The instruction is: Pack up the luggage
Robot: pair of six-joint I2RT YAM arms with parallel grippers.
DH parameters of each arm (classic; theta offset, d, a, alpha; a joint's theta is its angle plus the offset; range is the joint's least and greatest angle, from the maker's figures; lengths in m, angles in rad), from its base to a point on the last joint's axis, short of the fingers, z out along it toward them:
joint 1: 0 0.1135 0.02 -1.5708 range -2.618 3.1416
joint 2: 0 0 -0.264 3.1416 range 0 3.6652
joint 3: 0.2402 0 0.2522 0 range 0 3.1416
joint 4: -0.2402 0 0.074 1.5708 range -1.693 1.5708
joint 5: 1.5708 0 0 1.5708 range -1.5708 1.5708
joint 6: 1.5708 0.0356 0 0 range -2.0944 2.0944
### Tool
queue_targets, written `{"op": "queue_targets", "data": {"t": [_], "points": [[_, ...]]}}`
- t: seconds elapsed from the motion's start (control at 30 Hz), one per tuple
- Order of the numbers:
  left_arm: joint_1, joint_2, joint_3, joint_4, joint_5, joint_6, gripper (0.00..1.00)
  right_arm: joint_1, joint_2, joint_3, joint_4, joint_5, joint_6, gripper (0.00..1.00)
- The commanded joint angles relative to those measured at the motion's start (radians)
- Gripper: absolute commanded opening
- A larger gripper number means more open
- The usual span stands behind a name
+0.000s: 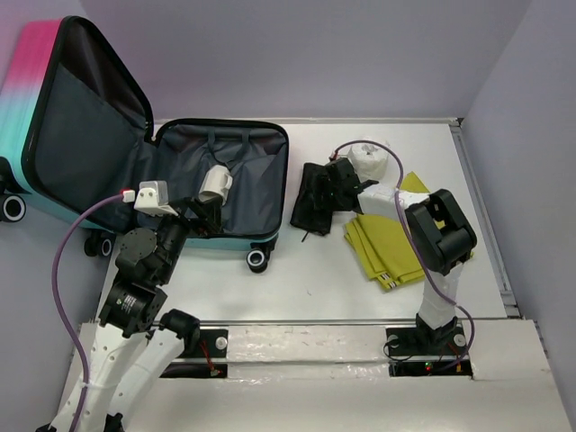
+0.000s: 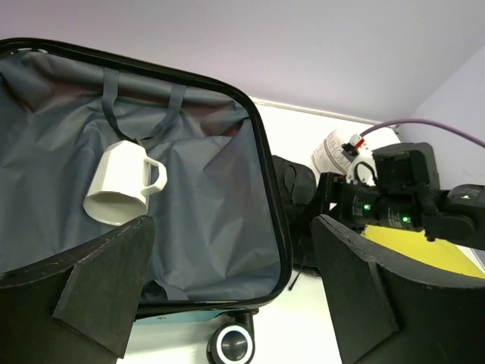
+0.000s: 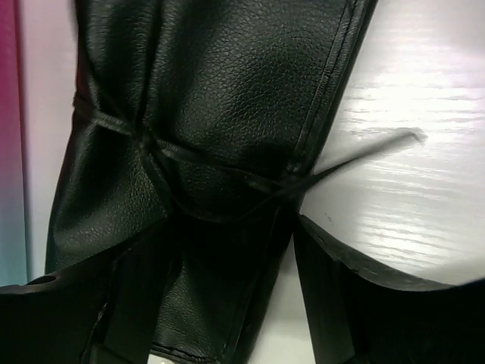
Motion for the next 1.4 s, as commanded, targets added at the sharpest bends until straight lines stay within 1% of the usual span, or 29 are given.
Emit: {"op": "queue_targets", "data": {"t": [0.0, 0.07, 0.1, 0.13, 0.17, 0.2, 0.23, 0.3, 0.43, 0.5, 0.53, 0.6, 0.67, 0.7, 0.73, 0.8, 0.83, 0.87, 0.9, 0.93, 0.97, 1.0, 1.03, 1.07, 1.13, 1.17, 1.27, 1.3, 1.37], "points": [[-0.002, -0.006, 0.006, 0.051, 0.013, 0.000, 0.95, 0.000, 0.031, 0.017, 0.017, 0.003, 0.083, 0.67], [-0.002, -0.008, 0.006, 0.051, 0.016, -0.001, 0.95, 0.000, 0.049, 0.003, 0.026, 0.000, 0.096, 0.66], [-0.002, -0.008, 0.006, 0.051, 0.016, 0.000, 0.95, 0.000, 0.052, -0.014, 0.044, -0.005, 0.104, 0.49], [-0.002, -0.008, 0.006, 0.050, 0.019, 0.000, 0.96, 0.000, 0.052, -0.025, 0.055, -0.012, 0.109, 0.30], [-0.002, -0.008, 0.006, 0.051, 0.019, 0.000, 0.96, 0.000, 0.048, -0.034, 0.064, -0.016, 0.112, 0.19], [-0.002, -0.008, 0.006, 0.051, 0.021, 0.000, 0.96, 0.000, 0.028, -0.043, 0.072, -0.010, 0.115, 0.11], [-0.002, -0.008, 0.006, 0.050, 0.021, 0.000, 0.95, 0.000, 0.009, -0.063, 0.092, -0.008, 0.109, 0.07], [-0.002, -0.009, 0.006, 0.051, 0.021, 0.000, 0.96, 0.000, -0.043, -0.081, 0.107, 0.004, 0.090, 0.07], [-0.002, -0.009, 0.008, 0.051, 0.021, 0.002, 0.96, 0.022, -0.288, -0.118, 0.140, 0.035, 0.038, 0.07], [0.000, -0.009, 0.008, 0.053, 0.024, -0.001, 0.96, 0.045, -0.357, -0.117, 0.140, 0.017, 0.021, 0.07], [0.001, -0.009, 0.009, 0.053, 0.023, -0.001, 0.96, 0.064, -0.401, -0.109, 0.178, 0.011, 0.017, 0.07], [0.003, -0.011, 0.011, 0.050, 0.019, -0.001, 0.95, 0.095, -0.417, -0.060, 0.180, 0.017, 0.008, 0.07], [0.004, -0.011, 0.012, 0.050, 0.016, -0.001, 0.95, 0.126, -0.407, -0.011, 0.196, 0.024, -0.003, 0.07], [0.006, -0.009, 0.012, 0.048, 0.016, -0.001, 0.95, 0.150, -0.369, 0.016, 0.204, 0.020, -0.003, 0.07], [0.009, -0.012, 0.012, 0.050, 0.015, -0.004, 0.95, 0.163, -0.338, 0.090, 0.212, 0.015, -0.003, 0.07], [0.012, -0.012, 0.011, 0.050, 0.015, -0.004, 0.95, 0.201, -0.221, 0.185, 0.213, -0.008, 0.001, 0.07], [0.015, -0.014, 0.009, 0.050, 0.013, -0.003, 0.95, 0.212, -0.175, 0.290, 0.218, -0.017, 0.026, 0.07], [0.016, -0.017, 0.009, 0.051, 0.013, -0.004, 0.95, 0.221, -0.073, 0.347, 0.221, -0.078, 0.049, 0.07], [0.018, -0.017, 0.009, 0.050, 0.013, -0.006, 0.95, 0.238, -0.017, 0.409, 0.220, -0.133, 0.078, 0.28], [0.019, -0.018, 0.009, 0.050, 0.013, -0.003, 0.95, 0.238, 0.038, 0.534, 0.218, -0.208, 0.131, 0.46], [0.023, -0.020, 0.008, 0.050, 0.007, -0.004, 0.95, 0.250, 0.091, 0.599, 0.209, -0.268, 0.153, 0.61], [0.023, -0.021, 0.008, 0.051, 0.007, -0.003, 0.95, 0.250, 0.174, 0.656, 0.177, -0.378, 0.182, 0.80], [0.023, -0.021, 0.008, 0.050, 0.007, -0.003, 0.95, 0.250, 0.193, 0.696, 0.169, -0.417, 0.184, 0.86], [0.023, -0.023, 0.006, 0.048, 0.006, -0.001, 0.95, 0.250, 0.196, 0.705, 0.161, -0.427, 0.173, 0.91], [0.023, -0.026, 0.005, 0.048, 0.013, -0.003, 0.95, 0.220, 0.132, 0.649, 0.116, -0.326, 0.121, 0.97], [0.021, -0.028, 0.005, 0.051, 0.016, -0.001, 0.95, 0.194, 0.094, 0.547, 0.117, -0.300, 0.115, 0.97], [0.018, -0.031, 0.006, 0.054, 0.022, -0.003, 0.95, 0.070, -0.075, 0.378, 0.118, -0.223, 0.097, 0.97], [0.015, -0.031, 0.006, 0.054, 0.022, -0.003, 0.95, 0.037, -0.115, 0.283, 0.086, -0.130, 0.065, 0.96], [0.010, -0.032, 0.006, 0.054, 0.027, -0.003, 0.95, -0.030, -0.179, 0.223, 0.028, -0.025, 0.032, 0.96]]}}
